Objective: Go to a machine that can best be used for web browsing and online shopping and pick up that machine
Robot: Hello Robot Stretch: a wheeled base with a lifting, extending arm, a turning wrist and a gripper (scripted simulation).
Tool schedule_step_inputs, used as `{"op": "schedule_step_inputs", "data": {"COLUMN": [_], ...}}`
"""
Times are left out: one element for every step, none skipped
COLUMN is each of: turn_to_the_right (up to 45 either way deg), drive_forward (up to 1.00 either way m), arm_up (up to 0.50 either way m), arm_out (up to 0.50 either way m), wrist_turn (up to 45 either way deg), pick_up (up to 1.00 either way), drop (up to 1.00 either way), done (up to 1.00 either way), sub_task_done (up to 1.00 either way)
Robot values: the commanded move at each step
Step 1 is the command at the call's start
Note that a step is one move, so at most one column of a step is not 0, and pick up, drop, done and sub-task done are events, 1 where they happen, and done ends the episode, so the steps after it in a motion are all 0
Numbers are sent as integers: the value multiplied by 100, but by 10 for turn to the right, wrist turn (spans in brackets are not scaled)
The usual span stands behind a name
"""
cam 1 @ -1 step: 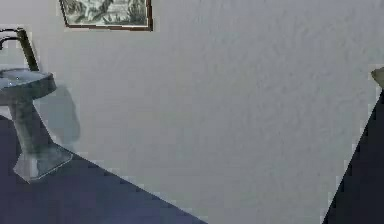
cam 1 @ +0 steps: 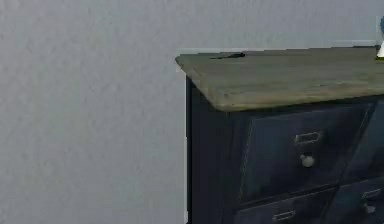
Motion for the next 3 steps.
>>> {"op": "schedule_step_inputs", "data": {"turn_to_the_right": [450,450,300], "drive_forward": [0,0,0], "arm_up": [0,0,0], "arm_out": [0,0,0], "wrist_turn": [0,0,0], "pick_up": [0,0,0], "drop": [0,0,0], "done": [0,0,0], "sub_task_done": [0,0,0]}}
